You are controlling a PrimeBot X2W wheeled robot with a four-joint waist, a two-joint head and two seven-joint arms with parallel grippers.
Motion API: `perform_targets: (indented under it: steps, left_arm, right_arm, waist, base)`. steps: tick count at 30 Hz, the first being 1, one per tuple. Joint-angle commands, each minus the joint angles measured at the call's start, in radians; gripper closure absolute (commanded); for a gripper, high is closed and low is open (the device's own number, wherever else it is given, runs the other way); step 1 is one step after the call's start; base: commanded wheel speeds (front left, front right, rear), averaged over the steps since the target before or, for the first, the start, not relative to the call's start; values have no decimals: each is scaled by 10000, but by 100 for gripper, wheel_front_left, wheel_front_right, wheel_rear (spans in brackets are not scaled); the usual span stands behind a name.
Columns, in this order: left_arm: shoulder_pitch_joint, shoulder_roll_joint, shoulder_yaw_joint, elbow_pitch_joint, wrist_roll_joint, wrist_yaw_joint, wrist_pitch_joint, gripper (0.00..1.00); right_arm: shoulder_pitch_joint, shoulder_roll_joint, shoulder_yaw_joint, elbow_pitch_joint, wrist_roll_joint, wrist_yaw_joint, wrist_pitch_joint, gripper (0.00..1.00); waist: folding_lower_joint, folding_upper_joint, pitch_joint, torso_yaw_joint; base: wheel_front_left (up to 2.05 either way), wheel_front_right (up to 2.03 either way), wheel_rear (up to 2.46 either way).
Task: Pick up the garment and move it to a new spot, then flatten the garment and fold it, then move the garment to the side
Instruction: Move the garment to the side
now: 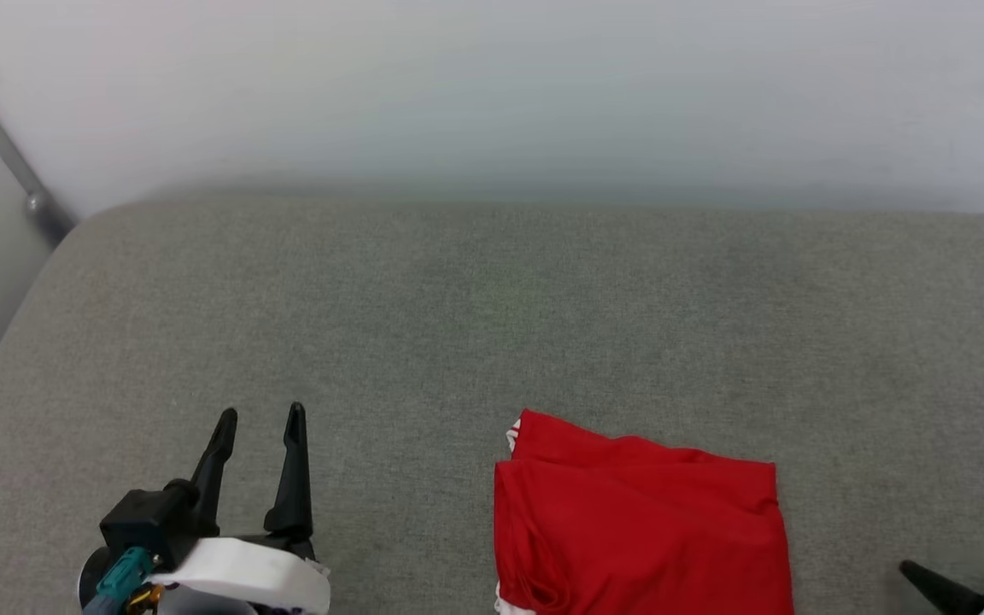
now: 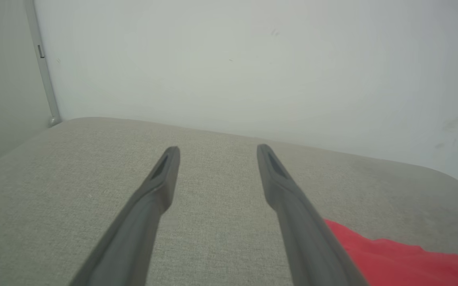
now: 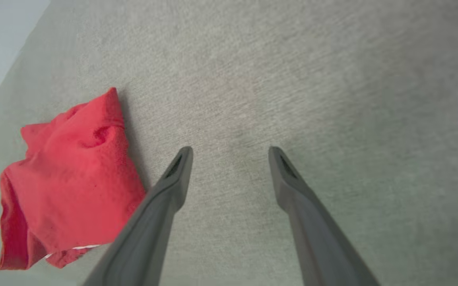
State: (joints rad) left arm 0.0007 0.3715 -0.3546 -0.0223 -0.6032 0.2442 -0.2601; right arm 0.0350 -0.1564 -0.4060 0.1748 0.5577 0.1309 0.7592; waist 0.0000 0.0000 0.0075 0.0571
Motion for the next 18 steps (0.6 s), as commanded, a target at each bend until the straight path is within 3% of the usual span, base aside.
perform_targets:
  steps: [1, 3, 7, 16, 17, 18]
  left_arm:
    - [-235, -63, 41, -40, 64, -56, -64, 0]
    - [-323, -118, 66, -84, 140, -131, -66, 0]
    - [-555, -264, 139, -25, 247, -266, -66, 0]
    - [-975, -419, 237, 257, 443, -632, -68, 0]
    - [-1010, -434, 235, 284, 458, -660, -68, 0]
    - [-1040, -445, 237, 309, 467, -681, -68, 0]
  right_arm:
    - [-293, 233, -72, 81, 339, -3, 479, 0]
    - [-460, 499, -226, 245, 721, -4, 1520, 0]
    - [-863, 935, -132, 394, 1831, -4, 2558, 0]
    - [-1581, 1106, 1266, 1689, 3679, -11, 2234, 0]
    - [-1589, 1112, 1437, 1859, 3737, -12, 2170, 11]
    - [-1598, 1117, 1562, 1987, 3788, -14, 2090, 53]
  waist:
    - [0, 0, 349, 202]
    - [0, 0, 644, 325]
    - [0, 0, 1033, 488]
    - [0, 0, 1505, 659]
    - [0, 0, 1505, 673]
    - [0, 0, 1491, 683]
  base:
    - [0, 0, 0]
    - [0, 0, 0]
    - [0, 0, 0]
    - [0, 0, 0]
    - [0, 0, 0]
    - [0, 0, 0]
